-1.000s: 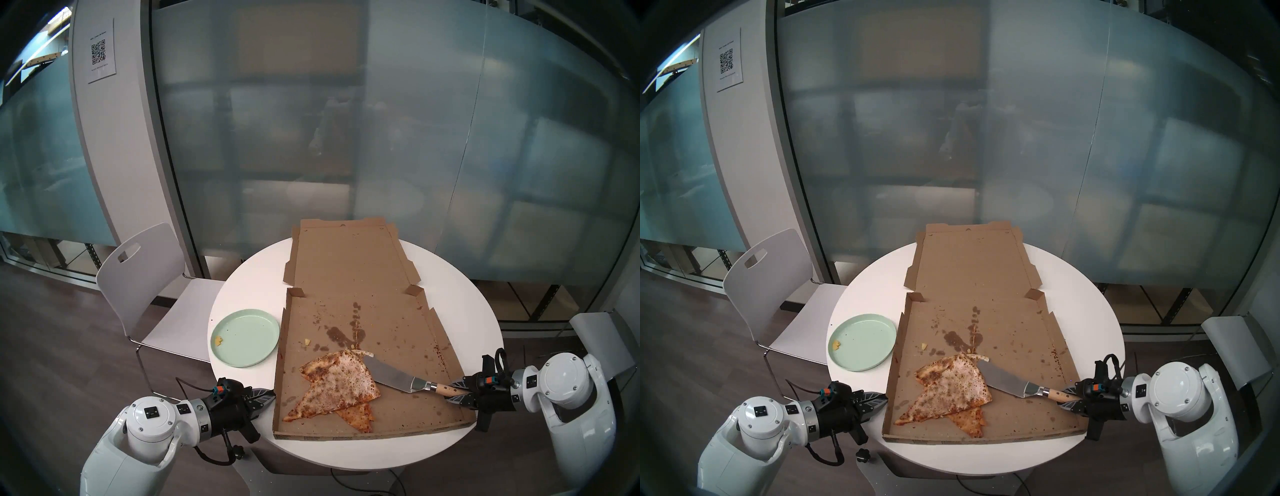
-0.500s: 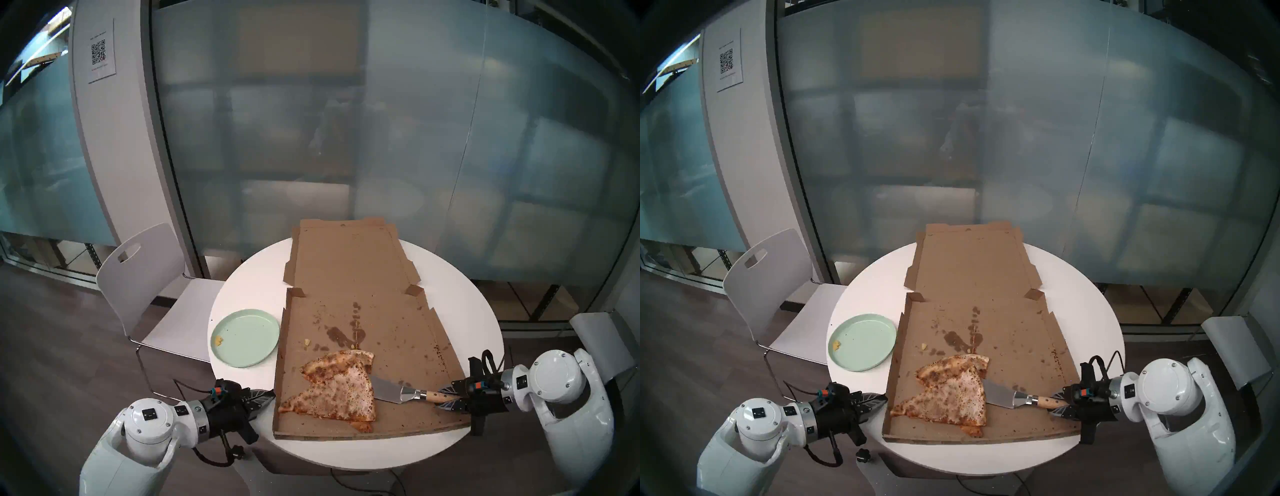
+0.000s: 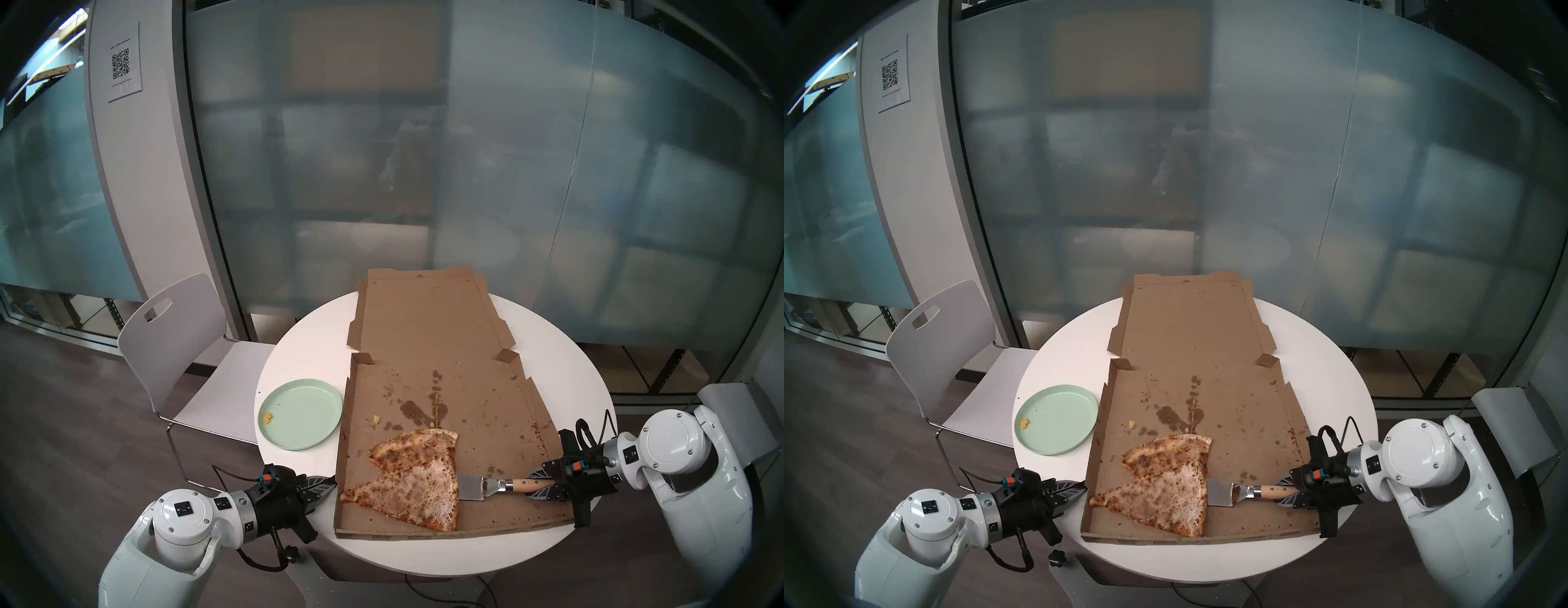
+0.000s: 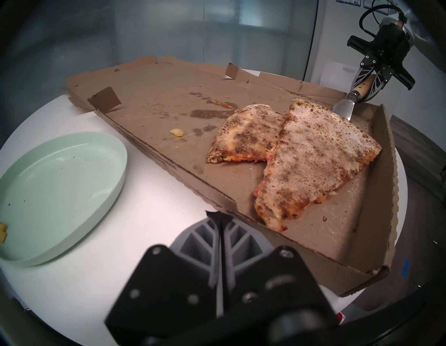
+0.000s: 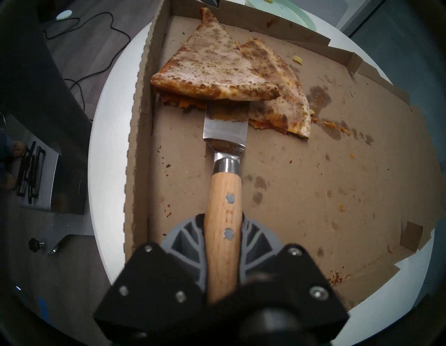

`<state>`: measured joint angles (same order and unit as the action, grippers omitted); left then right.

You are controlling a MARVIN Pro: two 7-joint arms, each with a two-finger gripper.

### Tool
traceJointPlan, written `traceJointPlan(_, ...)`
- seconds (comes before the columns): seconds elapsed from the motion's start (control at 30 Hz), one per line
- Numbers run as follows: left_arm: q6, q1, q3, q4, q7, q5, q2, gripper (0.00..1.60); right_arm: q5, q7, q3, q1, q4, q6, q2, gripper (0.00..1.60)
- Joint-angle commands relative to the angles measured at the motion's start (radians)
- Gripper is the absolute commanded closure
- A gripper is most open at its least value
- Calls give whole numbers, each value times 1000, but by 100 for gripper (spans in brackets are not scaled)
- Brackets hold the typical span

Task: Put pizza slice onto the plate

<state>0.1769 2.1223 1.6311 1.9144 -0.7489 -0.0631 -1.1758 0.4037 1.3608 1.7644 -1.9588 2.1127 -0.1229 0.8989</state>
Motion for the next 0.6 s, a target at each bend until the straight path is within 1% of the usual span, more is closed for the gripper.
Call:
traceJointPlan(0.0,-8,2,12,12,-2,-8,0,139,-7,8,-43,69,9,-7,-1,160)
traceJointPlan(0.3,-8,1,16,9,-3,-11,-3,139,5,30,-92,105,8,-7,-12,160)
traceJointPlan(0.57,-5,1,18,6,-6,-9,-4,139,1,54,-106,126,4,0,-27,160)
